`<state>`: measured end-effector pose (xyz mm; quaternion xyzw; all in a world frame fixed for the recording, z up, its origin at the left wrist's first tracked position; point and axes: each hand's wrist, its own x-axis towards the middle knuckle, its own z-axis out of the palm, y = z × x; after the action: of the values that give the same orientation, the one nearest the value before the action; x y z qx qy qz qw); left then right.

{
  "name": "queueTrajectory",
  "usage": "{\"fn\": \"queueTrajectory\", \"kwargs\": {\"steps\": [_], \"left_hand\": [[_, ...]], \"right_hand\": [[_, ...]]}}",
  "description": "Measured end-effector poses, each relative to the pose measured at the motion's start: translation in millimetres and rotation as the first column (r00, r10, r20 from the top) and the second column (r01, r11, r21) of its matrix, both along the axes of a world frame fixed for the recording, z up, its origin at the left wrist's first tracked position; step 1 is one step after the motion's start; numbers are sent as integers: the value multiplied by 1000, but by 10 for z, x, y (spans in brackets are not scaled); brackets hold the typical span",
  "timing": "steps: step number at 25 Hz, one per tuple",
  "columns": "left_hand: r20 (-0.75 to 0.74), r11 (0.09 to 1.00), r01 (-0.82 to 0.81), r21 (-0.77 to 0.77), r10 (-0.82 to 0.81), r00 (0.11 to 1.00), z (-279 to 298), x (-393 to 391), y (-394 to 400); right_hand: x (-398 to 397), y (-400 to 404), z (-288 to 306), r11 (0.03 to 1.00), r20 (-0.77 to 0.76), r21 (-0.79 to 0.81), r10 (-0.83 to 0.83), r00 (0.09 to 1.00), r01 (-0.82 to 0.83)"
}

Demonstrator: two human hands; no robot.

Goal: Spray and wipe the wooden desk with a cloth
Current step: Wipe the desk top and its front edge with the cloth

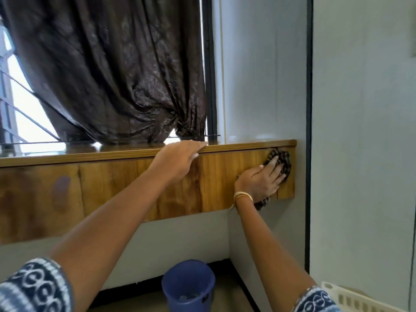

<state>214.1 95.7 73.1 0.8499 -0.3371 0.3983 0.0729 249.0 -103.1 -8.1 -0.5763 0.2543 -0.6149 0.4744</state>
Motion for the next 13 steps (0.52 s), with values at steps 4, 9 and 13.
{"fn": "queueTrajectory", "kwargs": {"steps": [4, 9, 13], "left_hand": [[259, 949, -301, 97, 268, 928, -328, -242, 1127], [226, 805, -590, 68, 564, 795, -765, -625, 2577], [116, 699, -714, 39, 707, 698, -941, -723, 3213]], "right_hand": [[-43, 459, -78, 918, 20, -395, 40, 999, -28], [-112, 1215, -67, 707, 6, -705, 78, 997, -51], [-154, 1817, -37, 644, -3, -762, 99, 995, -66]]}}
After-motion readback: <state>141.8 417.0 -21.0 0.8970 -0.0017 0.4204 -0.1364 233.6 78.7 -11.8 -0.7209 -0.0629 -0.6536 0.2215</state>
